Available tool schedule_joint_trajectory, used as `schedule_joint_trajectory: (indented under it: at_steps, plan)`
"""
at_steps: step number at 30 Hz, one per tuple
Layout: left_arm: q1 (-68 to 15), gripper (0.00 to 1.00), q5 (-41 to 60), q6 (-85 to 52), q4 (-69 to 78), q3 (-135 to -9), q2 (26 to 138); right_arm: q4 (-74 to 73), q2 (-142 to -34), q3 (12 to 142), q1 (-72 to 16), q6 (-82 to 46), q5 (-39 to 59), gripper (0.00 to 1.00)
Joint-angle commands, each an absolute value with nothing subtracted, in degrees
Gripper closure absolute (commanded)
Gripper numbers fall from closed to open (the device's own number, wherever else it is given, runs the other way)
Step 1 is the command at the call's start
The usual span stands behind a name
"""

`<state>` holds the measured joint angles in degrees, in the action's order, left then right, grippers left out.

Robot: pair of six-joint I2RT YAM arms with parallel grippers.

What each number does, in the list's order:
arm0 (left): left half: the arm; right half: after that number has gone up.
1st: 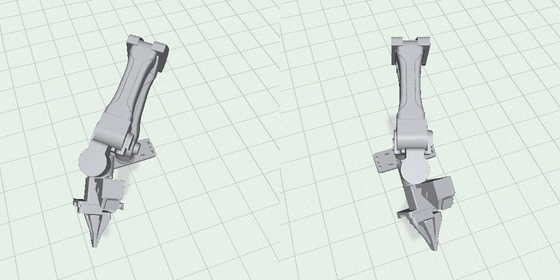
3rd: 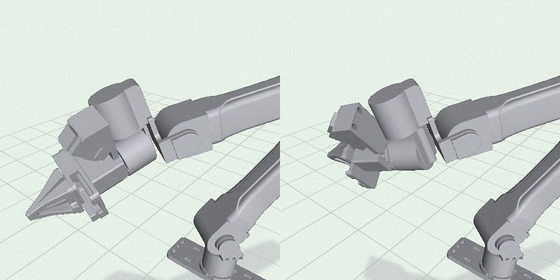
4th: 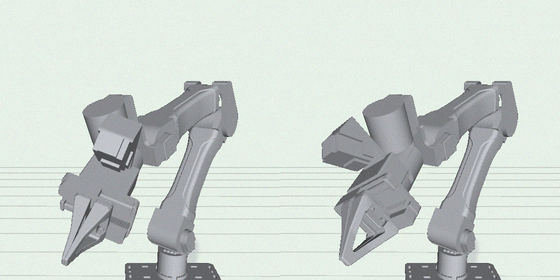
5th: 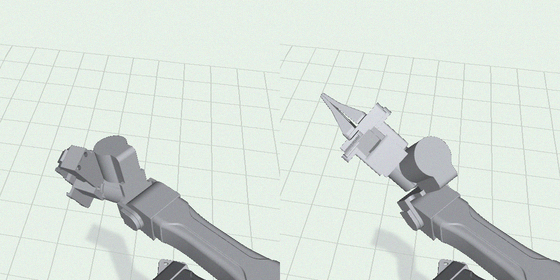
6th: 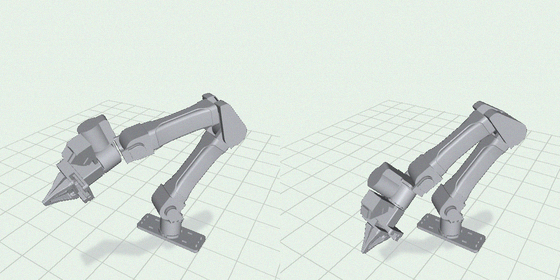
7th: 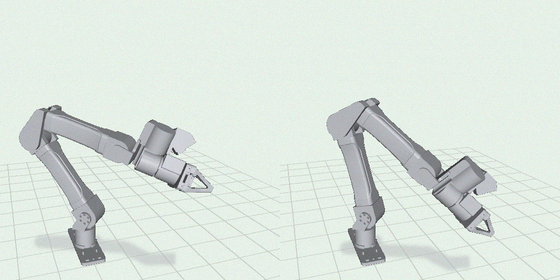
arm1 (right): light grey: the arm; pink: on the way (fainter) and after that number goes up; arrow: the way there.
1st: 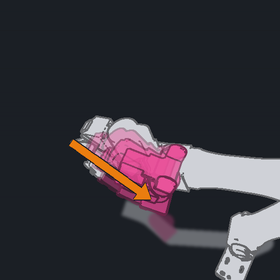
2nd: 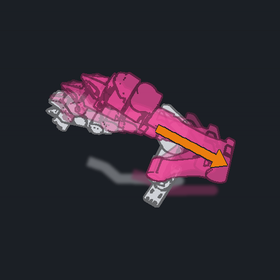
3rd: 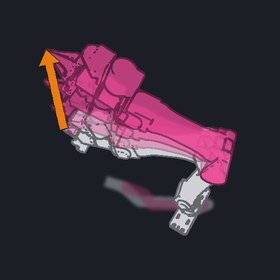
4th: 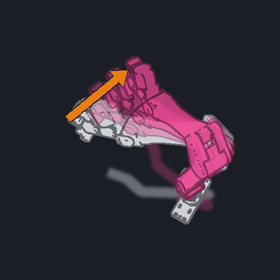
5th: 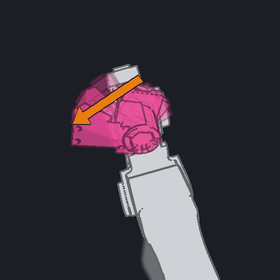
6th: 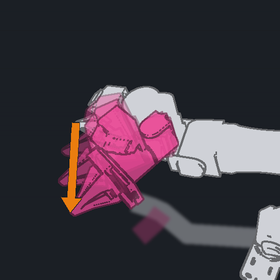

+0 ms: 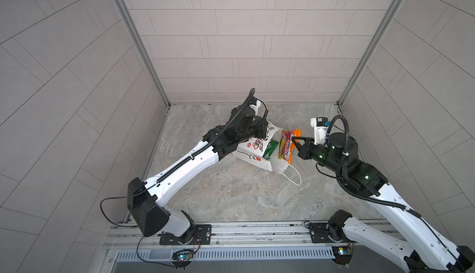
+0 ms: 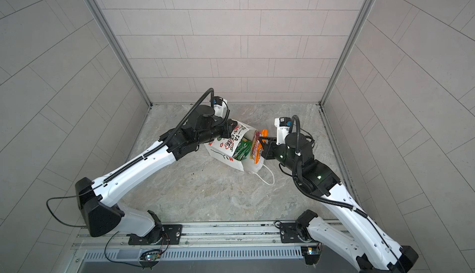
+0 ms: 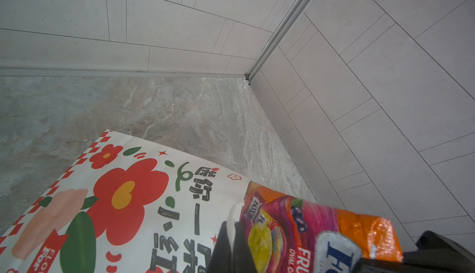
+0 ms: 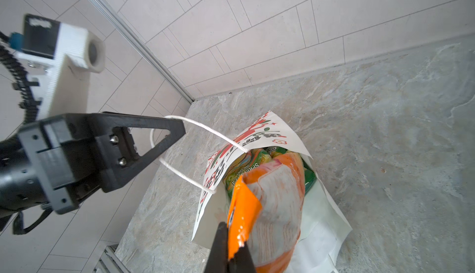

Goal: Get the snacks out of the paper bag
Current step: 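Grasp the orange Fox's fruits packet with the right gripper and pull it out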

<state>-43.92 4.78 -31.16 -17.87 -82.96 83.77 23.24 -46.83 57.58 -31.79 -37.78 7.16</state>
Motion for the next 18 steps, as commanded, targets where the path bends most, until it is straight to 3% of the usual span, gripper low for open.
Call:
schedule_joint_trajectory:
  at_steps: [1,9,18]
  plan:
    - [-44.1,1.00,4.8,-30.2,-17.5,-82.6,81.8,25.7,-43.7,61.2,-31.1,-34.9,4.1,1.00]
    - [-44.1,1.00,6.0,-30.0,-17.6,-82.8,82.2,31.4,-41.8,64.3,-24.1,-32.1,3.3,1.00]
    - [-44.0,1.00,7.0,-29.7,-17.5,-82.8,82.0,31.3,-47.3,63.4,-9.1,-30.0,11.2,1.00]
